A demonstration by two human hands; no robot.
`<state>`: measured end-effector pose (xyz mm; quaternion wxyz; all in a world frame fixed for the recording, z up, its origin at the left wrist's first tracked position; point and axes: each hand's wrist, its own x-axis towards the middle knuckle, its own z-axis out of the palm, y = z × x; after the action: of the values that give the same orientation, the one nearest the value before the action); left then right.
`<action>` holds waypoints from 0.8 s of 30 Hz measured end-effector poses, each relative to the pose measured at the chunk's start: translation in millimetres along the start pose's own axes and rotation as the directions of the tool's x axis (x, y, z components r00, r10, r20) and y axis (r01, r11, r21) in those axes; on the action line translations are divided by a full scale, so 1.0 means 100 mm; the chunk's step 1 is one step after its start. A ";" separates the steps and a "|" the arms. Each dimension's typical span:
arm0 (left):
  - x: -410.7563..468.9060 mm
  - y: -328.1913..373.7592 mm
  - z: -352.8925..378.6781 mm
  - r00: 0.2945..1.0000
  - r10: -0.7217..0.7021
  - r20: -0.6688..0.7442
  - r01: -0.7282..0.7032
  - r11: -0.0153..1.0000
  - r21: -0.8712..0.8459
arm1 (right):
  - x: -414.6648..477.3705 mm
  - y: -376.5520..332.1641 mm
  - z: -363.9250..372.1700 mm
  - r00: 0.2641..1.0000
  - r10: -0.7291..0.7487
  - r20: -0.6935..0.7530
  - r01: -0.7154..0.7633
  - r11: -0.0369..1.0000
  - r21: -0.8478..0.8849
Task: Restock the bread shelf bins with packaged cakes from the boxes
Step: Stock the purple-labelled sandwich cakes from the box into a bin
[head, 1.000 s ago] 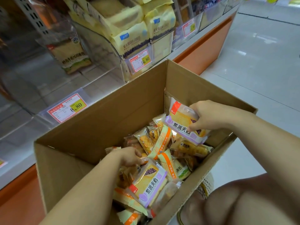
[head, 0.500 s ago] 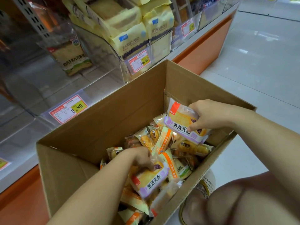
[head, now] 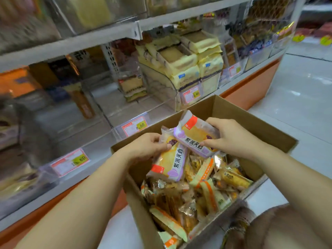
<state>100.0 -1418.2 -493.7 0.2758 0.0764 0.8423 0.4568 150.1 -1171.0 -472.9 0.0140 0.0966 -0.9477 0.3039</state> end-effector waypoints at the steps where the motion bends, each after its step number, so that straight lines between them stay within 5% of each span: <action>1: -0.11 0.00 -0.07 0.998 0.032 -0.054 -0.034 0.999 -0.030 | -0.01 -0.12 0.00 0.999 -0.039 -0.034 0.040 0.999 0.026; 8: -0.94 0.04 -0.62 0.922 0.082 -0.379 -0.199 0.939 -0.282 | 0.03 -1.09 0.04 0.948 -0.227 -0.223 0.256 0.960 0.113; 12: -1.45 -0.02 -0.94 0.872 0.074 -0.485 -0.330 0.820 -0.469 | 0.10 -1.74 0.09 0.899 -0.323 -0.295 0.369 0.922 0.114; 24: -2.65 -0.69 -1.73 0.782 -0.010 -0.623 -0.334 0.837 -0.434 | 0.35 -3.25 0.94 0.817 -0.543 -0.194 0.563 0.824 0.064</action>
<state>237.7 -1684.4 -371.0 -0.0385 -0.0754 0.7184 0.6904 180.6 -1490.6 -360.4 0.1757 0.3425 -0.8543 0.3493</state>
